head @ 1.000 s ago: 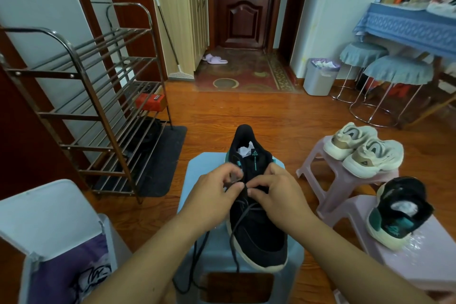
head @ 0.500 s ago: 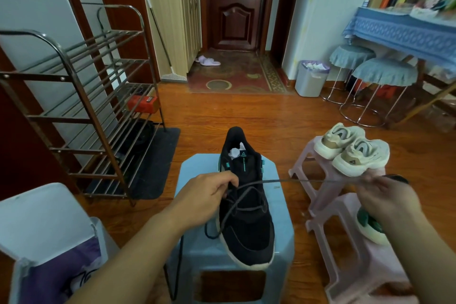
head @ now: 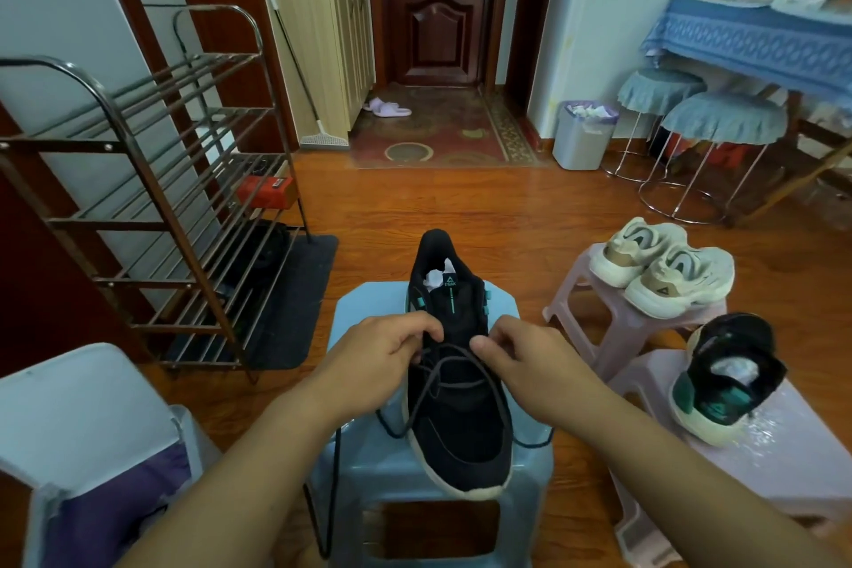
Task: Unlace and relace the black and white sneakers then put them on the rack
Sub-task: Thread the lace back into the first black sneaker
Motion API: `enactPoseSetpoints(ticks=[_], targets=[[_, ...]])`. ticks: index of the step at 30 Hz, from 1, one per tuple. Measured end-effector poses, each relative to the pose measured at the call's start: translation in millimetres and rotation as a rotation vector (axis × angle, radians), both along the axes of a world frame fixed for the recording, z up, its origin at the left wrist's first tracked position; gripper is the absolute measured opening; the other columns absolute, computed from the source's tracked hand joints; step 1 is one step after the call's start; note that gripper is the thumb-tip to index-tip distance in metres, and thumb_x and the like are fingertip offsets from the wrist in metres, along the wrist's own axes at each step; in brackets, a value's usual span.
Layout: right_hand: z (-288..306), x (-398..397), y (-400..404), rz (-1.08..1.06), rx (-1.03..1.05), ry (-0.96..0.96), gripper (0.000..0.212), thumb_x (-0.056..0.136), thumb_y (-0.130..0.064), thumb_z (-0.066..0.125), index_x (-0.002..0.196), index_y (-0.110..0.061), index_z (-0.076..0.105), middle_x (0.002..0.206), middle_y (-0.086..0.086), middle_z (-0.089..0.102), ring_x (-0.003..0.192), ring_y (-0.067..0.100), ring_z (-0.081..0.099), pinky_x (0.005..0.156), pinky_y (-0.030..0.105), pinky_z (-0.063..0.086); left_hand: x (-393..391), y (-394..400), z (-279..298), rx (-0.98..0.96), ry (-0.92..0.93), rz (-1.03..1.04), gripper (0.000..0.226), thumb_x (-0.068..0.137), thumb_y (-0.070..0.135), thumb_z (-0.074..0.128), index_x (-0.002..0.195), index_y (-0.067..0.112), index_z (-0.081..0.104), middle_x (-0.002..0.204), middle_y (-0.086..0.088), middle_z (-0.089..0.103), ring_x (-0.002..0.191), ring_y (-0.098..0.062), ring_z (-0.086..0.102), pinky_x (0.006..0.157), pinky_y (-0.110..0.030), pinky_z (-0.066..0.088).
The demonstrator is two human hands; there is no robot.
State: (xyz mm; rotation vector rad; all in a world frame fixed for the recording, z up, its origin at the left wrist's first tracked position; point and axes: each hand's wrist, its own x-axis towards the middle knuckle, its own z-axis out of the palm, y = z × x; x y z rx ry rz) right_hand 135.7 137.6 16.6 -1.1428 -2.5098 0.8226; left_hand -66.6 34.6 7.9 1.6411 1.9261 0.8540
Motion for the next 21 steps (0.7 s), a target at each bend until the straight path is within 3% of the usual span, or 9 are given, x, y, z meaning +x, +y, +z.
enactPoseSetpoints(ticks=[5, 11, 16, 19, 21], targets=[[0, -2, -7, 0.013, 0.056, 0.061, 0.032, 0.09, -0.056, 0.063, 0.078, -0.027, 0.053, 0.067, -0.004, 0.058, 0.063, 0.011, 0.056, 0.059, 0.033, 0.046, 0, 1, 1, -0.004, 0.037, 0.01, 0.03, 0.106, 0.02, 0.046, 0.102, 0.044, 0.064, 0.086, 0.007, 0.066, 0.085, -0.011, 0.062, 0.079, -0.043, 0.054], [9, -14, -13, 0.098, 0.19, 0.018, 0.013, 0.091, -0.04, 0.068, 0.086, -0.029, 0.062, 0.08, -0.013, 0.054, 0.076, 0.006, 0.053, 0.067, 0.026, 0.045, 1, -1, 3, -0.009, 0.108, -0.01, 0.03, 0.107, 0.022, 0.044, 0.106, 0.047, 0.063, 0.088, 0.012, 0.066, 0.086, -0.009, 0.063, 0.077, -0.045, 0.055], [25, 7, 4, -0.052, -0.225, 0.1, 0.017, 0.096, -0.031, 0.066, 0.081, -0.024, 0.069, 0.083, -0.001, 0.07, 0.079, 0.017, 0.064, 0.071, 0.031, 0.05, 0, -5, 8, -0.015, 0.243, -0.065, 0.03, 0.107, 0.021, 0.042, 0.112, 0.045, 0.06, 0.099, 0.02, 0.065, 0.092, -0.004, 0.061, 0.079, -0.038, 0.054], [33, 37, 23, -0.193, -0.299, 0.09, 0.02, 0.098, -0.031, 0.063, 0.083, -0.021, 0.072, 0.08, 0.002, 0.069, 0.072, 0.024, 0.061, 0.068, 0.034, 0.046, -3, -6, 10, -0.011, 0.232, -0.057, 0.031, 0.106, 0.017, 0.042, 0.108, 0.041, 0.06, 0.097, 0.022, 0.063, 0.092, -0.004, 0.06, 0.081, -0.036, 0.053], [36, 60, 38, -0.32, -0.324, 0.093, 0.019, 0.099, -0.028, 0.061, 0.085, -0.019, 0.071, 0.077, 0.002, 0.064, 0.064, 0.018, 0.054, 0.059, 0.03, 0.04, -5, -7, 10, -0.009, 0.225, -0.058, 0.031, 0.107, 0.016, 0.041, 0.109, 0.041, 0.06, 0.1, 0.02, 0.065, 0.094, -0.003, 0.061, 0.082, -0.035, 0.053]])
